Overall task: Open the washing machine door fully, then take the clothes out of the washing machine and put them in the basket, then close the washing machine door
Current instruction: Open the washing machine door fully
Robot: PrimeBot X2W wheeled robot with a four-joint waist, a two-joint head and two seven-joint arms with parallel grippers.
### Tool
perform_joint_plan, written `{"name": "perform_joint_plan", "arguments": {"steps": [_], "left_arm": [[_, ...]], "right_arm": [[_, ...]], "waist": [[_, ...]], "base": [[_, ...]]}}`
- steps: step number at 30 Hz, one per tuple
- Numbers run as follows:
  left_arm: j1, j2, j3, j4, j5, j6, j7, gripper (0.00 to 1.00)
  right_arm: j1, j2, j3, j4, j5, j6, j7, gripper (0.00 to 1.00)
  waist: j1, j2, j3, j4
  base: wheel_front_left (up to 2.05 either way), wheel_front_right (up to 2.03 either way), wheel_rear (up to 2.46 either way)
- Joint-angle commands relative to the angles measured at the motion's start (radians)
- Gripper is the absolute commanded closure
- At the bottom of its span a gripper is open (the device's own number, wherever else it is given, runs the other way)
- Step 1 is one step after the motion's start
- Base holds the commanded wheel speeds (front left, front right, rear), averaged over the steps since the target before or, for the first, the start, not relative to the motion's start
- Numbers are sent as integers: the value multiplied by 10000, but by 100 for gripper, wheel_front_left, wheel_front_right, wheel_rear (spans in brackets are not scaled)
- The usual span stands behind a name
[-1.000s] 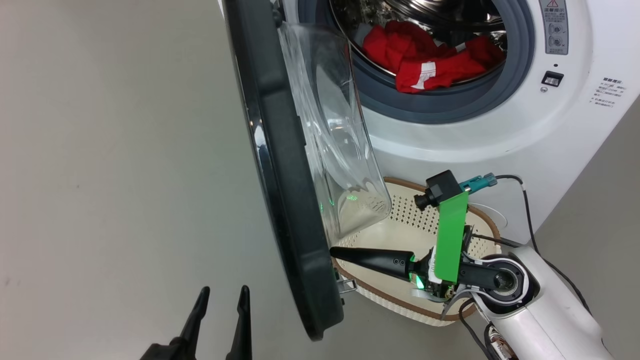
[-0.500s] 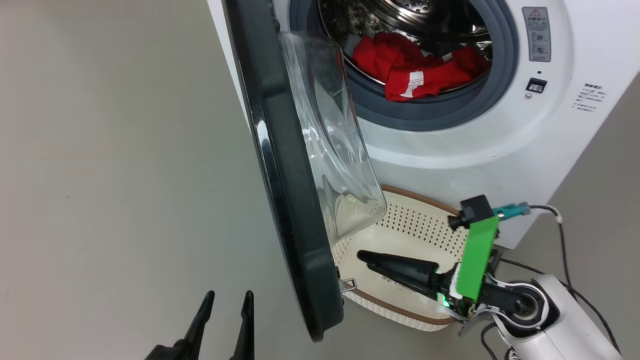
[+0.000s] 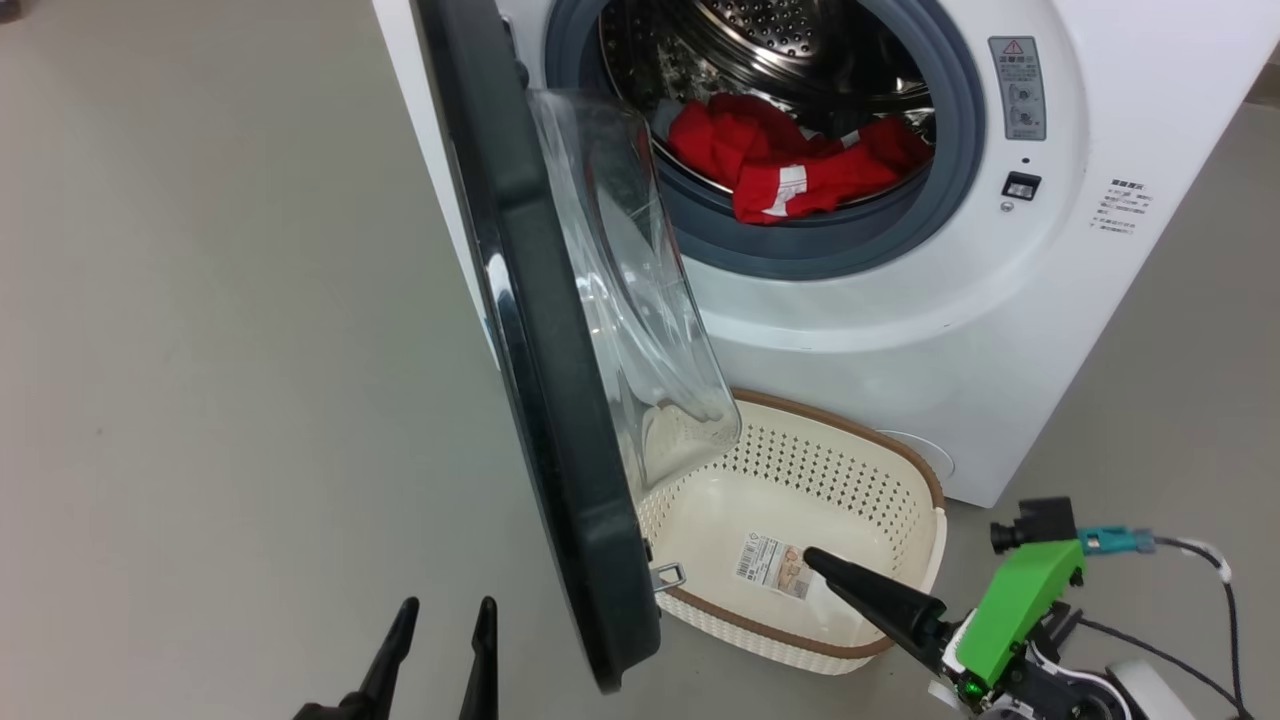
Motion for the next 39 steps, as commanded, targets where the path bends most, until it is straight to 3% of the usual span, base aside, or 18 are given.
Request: {"name": "perform_joint_plan", "arguments": {"steps": [1, 8, 17, 24, 27, 29, 39], "left_arm": [[-90, 66, 375, -221, 140, -63, -92, 0], [-94, 66, 397, -240, 107, -36, -92, 0], [-108, 66, 433, -235, 101, -17, -92, 0], [-120, 66, 469, -225, 106, -24, -92, 0], [-130, 66, 500, -232, 110, -20, -92, 0], [-141, 66, 522, -230, 118, -16, -92, 0], [-179, 66, 575, -270, 130, 17, -92, 0]], "right_arm": [[27, -54, 106, -289, -101, 52, -327, 0], [413, -406, 500, -184, -850, 52, -2037, 0], [497, -1263, 1913, 20, -2289, 52, -4441, 0], [141, -1959, 3316, 960, -3762, 52, -7334, 0], [-72, -2026, 3621, 1456, -4286, 52, -7946, 0], [-186, -2013, 3530, 1640, -4743, 52, -8043, 0], [1022, -896, 376, 491, -8703, 52, -8060, 0]], "waist": [[0, 0, -4, -69], [0, 0, 56, -225], [0, 0, 56, -279], [0, 0, 64, -291], [0, 0, 70, -311], [0, 0, 72, -328], [0, 0, 60, -353]], "base": [[0, 0, 0], [0, 0, 0], [0, 0, 0], [0, 0, 0], [0, 0, 0], [0, 0, 0], [0, 0, 0]]}}
